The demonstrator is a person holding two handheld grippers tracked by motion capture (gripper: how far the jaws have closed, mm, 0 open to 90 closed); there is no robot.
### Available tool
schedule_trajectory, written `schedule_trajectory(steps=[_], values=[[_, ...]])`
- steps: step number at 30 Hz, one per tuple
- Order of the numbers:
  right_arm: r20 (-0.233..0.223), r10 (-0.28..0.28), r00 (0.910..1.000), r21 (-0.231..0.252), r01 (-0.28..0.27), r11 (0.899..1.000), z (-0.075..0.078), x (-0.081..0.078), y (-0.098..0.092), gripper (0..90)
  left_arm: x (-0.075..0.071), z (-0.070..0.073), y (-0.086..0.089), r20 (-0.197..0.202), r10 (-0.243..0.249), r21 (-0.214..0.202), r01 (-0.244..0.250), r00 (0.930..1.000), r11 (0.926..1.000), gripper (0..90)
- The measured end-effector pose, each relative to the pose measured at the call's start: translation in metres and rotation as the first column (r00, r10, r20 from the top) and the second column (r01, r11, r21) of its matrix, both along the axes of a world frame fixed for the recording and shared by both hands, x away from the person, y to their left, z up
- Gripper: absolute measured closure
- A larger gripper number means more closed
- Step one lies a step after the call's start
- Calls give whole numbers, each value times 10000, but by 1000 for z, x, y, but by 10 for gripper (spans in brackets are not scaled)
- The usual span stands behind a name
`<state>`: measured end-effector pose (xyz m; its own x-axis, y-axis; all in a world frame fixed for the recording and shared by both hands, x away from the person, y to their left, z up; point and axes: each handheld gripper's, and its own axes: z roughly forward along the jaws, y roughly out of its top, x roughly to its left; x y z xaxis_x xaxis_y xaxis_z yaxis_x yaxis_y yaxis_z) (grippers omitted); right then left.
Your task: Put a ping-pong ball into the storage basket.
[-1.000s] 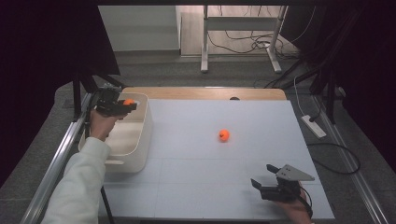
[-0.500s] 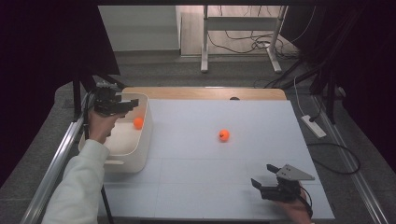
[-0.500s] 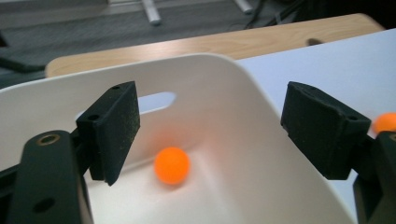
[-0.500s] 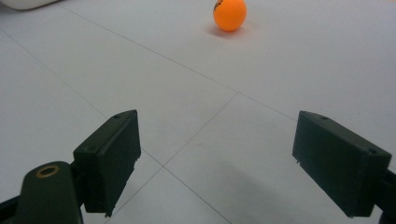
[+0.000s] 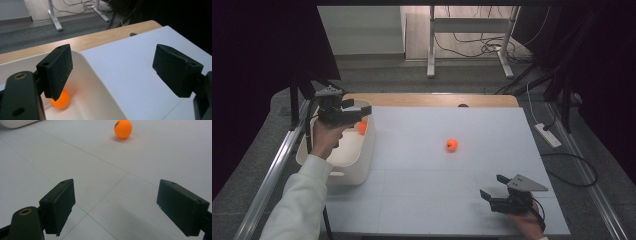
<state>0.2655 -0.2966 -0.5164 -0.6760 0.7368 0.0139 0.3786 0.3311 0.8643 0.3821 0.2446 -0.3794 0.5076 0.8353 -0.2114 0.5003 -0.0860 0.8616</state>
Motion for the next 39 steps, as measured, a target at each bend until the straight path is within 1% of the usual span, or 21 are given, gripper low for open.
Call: schedule_trajectory(steps=[2,4,7,13,19,27,39], values=[[0,11,10000,40,-11,10000,0,1,0,149,-4,3,-5,188,-198,-117,201,9996,9997,172],[6,15,10000,39,-15,10000,0,1,0,149,-5,4,-7,226,-259,-116,262,9994,9996,171],[-15,-14,10000,49,14,10000,0,0,0,150,-7,7,-13,389,-466,-183,474,9982,9987,171],[-5,-101,9999,38,101,9999,0,0,-1,149,-13,9,-21,599,-836,-509,867,9947,9949,168],[33,38,10000,-45,-38,10000,0,1,1,149,-18,10,-28,748,-1095,-494,1134,9912,9923,170],[58,52,10000,-61,-51,10000,0,0,0,149,-22,11,-40,826,-1483,-707,1542,9855,9855,172],[63,26,10000,-90,-25,10000,0,-1,-1,149,-19,9,-57,774,-1865,-663,1917,9794,9792,174]])
